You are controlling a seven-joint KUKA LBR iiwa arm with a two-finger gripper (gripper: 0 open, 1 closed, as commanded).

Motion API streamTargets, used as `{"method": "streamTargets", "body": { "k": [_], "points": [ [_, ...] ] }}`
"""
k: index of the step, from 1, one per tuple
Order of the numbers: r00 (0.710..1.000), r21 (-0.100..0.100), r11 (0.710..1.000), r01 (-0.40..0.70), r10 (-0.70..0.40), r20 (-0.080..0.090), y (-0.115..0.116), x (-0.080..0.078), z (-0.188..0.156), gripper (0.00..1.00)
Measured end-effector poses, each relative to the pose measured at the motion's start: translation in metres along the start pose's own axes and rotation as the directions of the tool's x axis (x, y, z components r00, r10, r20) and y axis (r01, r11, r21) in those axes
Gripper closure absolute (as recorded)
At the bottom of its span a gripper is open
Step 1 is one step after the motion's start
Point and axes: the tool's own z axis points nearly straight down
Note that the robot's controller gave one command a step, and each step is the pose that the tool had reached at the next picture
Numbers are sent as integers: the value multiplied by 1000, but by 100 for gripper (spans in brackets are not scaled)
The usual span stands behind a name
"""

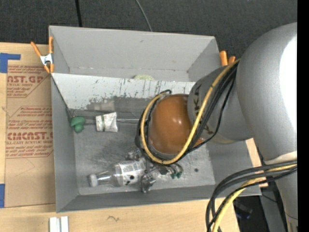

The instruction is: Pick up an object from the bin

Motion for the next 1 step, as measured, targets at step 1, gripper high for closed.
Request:
{"method": "streamTargets", "body": {
  "k": [1],
  "points": [
    [998,1,998,60,-60,4,6,-18,3,100]
  ]
}}
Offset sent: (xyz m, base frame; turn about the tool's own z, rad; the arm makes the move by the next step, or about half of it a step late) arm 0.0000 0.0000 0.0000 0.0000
